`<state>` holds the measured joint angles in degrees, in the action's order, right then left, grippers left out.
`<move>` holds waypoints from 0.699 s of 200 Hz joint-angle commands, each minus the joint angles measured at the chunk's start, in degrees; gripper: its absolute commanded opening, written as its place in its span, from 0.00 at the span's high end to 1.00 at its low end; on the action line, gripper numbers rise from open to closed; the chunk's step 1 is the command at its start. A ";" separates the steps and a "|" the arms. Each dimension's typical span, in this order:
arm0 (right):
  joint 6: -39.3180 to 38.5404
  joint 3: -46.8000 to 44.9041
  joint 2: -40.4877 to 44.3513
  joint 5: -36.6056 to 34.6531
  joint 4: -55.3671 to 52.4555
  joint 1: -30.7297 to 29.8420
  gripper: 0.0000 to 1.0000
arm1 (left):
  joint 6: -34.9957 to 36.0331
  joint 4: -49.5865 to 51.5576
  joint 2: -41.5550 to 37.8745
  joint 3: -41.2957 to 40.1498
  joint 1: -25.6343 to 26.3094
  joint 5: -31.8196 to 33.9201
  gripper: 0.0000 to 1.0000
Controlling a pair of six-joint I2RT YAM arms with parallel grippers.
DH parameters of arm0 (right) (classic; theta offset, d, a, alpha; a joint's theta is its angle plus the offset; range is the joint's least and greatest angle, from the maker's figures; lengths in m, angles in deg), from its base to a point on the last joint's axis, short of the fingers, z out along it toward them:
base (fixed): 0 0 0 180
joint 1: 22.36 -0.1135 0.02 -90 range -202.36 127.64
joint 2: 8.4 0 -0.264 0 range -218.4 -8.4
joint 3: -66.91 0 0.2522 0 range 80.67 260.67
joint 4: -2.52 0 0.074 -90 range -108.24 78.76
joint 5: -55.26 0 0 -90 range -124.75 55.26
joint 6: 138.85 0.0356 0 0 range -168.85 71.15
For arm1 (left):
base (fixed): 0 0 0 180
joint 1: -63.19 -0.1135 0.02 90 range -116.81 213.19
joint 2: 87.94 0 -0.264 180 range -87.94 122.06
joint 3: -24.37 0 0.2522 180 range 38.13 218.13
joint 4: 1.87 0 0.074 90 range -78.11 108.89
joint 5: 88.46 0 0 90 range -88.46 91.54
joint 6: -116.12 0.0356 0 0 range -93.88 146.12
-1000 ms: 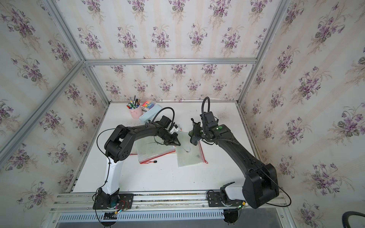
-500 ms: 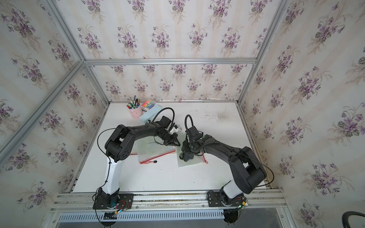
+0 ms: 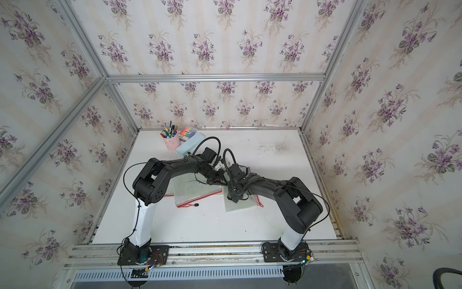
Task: Wipe the document bag
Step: Wipe the dirt from the document bag.
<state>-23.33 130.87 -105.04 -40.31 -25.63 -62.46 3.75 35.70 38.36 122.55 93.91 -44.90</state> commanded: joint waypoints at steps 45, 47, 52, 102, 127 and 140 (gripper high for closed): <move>2.42 -2.69 -1.85 -10.60 -13.75 2.05 0.90 | 1.71 1.75 0.15 0.03 -0.14 -0.55 1.00; 2.41 -2.83 -1.42 -10.08 -13.43 2.09 0.90 | 1.71 1.76 0.17 0.04 -0.18 -0.58 1.00; 2.78 -2.98 -0.33 -8.83 -12.65 2.03 0.91 | 1.71 1.76 0.25 0.02 -0.14 -0.65 1.00; 3.76 0.64 4.09 4.56 -5.07 -4.84 0.93 | 1.71 1.80 0.48 0.16 -0.16 -1.27 1.00; 5.60 0.51 -1.06 0.80 -8.61 -5.08 0.93 | 1.98 2.16 0.53 0.22 -0.20 -1.22 1.00; 7.93 -1.10 -2.35 -1.49 -10.33 -4.63 0.93 | 2.14 2.33 0.48 0.36 -0.25 -1.19 1.00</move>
<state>-18.98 131.81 -104.58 -38.23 -30.24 -67.40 4.55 36.91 38.62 122.60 93.76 -45.69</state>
